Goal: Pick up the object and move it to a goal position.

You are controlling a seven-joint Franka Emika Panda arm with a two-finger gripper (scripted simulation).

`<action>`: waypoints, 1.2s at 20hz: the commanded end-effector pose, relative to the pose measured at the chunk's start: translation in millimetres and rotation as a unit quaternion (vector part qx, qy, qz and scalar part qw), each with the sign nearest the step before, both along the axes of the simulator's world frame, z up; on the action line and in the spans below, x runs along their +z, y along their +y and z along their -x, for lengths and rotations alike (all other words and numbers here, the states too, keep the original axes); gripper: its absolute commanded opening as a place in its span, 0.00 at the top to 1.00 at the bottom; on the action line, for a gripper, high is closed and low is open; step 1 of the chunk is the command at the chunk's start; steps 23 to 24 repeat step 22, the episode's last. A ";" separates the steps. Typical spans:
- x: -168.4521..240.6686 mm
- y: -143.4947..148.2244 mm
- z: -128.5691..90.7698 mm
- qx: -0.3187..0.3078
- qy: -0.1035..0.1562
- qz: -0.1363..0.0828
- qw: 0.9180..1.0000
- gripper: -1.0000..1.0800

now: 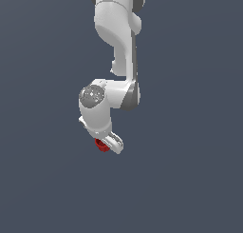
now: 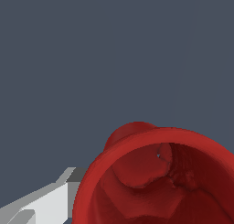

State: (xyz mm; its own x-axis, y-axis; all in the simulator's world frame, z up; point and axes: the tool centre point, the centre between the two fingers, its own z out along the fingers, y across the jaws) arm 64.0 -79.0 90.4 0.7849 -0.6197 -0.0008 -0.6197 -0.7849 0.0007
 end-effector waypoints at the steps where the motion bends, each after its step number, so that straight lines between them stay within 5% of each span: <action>1: 4.9 -5.2 -13.0 0.000 -0.001 0.000 1.000 1.00; 12: 16.6 -20.2 -50.2 0.000 -0.001 0.000 1.000 1.00; 24: 19.3 -24.1 -59.7 0.000 -0.001 0.000 1.000 1.00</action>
